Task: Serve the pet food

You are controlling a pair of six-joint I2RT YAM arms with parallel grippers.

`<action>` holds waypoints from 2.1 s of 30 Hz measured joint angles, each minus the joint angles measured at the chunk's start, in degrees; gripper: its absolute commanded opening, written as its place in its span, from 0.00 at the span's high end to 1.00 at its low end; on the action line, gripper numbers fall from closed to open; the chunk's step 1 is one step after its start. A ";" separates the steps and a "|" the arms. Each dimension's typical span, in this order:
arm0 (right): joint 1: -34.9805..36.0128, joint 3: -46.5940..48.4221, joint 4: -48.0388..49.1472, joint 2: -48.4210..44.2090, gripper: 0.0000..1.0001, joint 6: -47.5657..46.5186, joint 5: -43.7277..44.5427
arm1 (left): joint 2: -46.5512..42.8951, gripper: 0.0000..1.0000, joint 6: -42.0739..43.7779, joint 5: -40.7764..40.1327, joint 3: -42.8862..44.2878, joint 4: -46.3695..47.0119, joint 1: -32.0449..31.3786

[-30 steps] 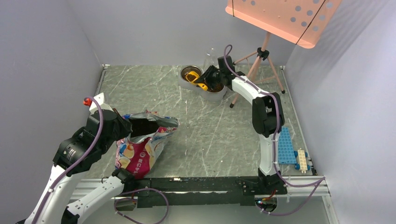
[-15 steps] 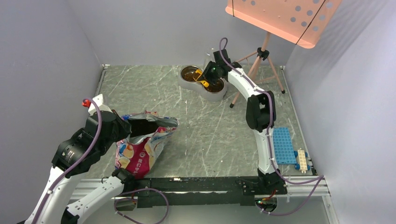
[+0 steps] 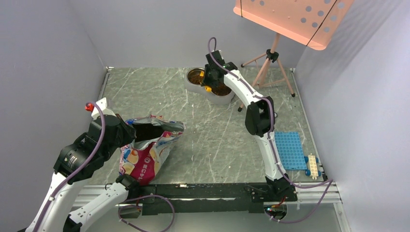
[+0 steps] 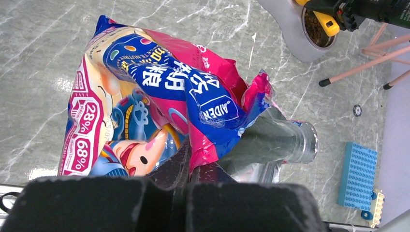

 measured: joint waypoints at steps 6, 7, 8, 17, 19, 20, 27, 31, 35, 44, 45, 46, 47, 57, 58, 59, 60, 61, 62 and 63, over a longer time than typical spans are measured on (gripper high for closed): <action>2.60 4.52 -3.52 2.25 1.00 -7.30 7.72 | -0.39 1.00 -0.52 0.07 0.00 -0.50 0.00; 3.23 5.77 -4.17 2.95 1.00 -8.87 9.31 | -0.61 1.00 -0.68 0.07 0.00 -0.79 0.00; 3.76 6.93 -4.68 3.72 1.00 -10.49 10.99 | -0.76 1.00 -0.96 0.07 -0.04 -0.92 0.00; 9.22 7.87 -5.49 4.98 1.00 -22.84 23.56 | -1.75 1.00 -1.95 0.04 -0.92 -1.25 0.00; 10.12 8.00 -5.70 4.98 1.00 -24.46 25.07 | -1.44 1.00 -2.01 0.07 -0.90 -1.27 0.00; 10.36 8.20 -5.92 5.05 1.00 -25.18 25.66 | -1.44 1.00 -2.12 0.07 -0.90 -1.31 0.00; 10.01 8.48 -6.01 5.05 1.00 -28.39 29.59 | -2.14 1.00 -2.91 0.04 -0.92 -2.10 0.00; 9.77 8.81 -6.14 5.05 1.00 -28.94 29.75 | -1.95 1.00 -2.82 0.07 -0.92 -2.14 0.00; 9.68 9.79 -6.36 4.87 1.00 -28.94 29.18 | -1.53 1.00 -1.97 0.22 -0.92 -1.90 0.00; 8.46 -17.18 -2.21 -17.59 1.00 -23.78 15.65 | -0.83 1.00 1.79 0.15 -0.90 -0.68 -0.07; 8.11 -23.61 -0.66 -23.10 1.00 -22.99 13.09 | -0.59 1.00 2.43 0.15 -0.90 -0.50 -0.07; 7.85 -30.08 1.03 -28.74 1.00 -22.21 10.19 | -0.35 1.00 2.99 0.17 -0.90 -0.22 -0.07; 7.54 -34.86 2.25 -33.20 1.00 -21.53 7.89 | -0.15 1.00 3.43 0.22 -0.90 0.09 -0.09; 6.01 -81.42 9.07 -66.86 1.00 -10.19 2.56 | 2.16 1.00 6.88 3.04 -0.90 2.91 -0.11; 5.70 -84.70 8.17 -68.81 1.00 -8.46 3.98 | 2.40 1.00 7.23 3.28 -0.90 3.13 -0.11; 5.44 -87.45 7.30 -70.88 1.00 -6.75 5.35 | 2.67 1.00 7.48 3.67 -0.90 3.39 -0.13; 5.22 -89.44 6.51 -72.83 1.00 -5.25 6.40 | 2.91 1.00 7.65 4.13 -0.90 3.72 -0.13; 5.16 -90.92 6.27 -74.73 0.97 -3.87 7.30 | 3.15 1.00 7.69 4.59 -0.90 3.96 -0.17; 5.16 -91.93 5.88 -76.41 0.93 -2.47 8.11 | 3.48 1.00 7.74 5.18 -0.92 4.24 -0.17; 5.16 -92.61 5.60 -77.59 0.85 -1.22 8.90 | 3.76 1.00 7.72 5.79 -0.94 4.57 -0.17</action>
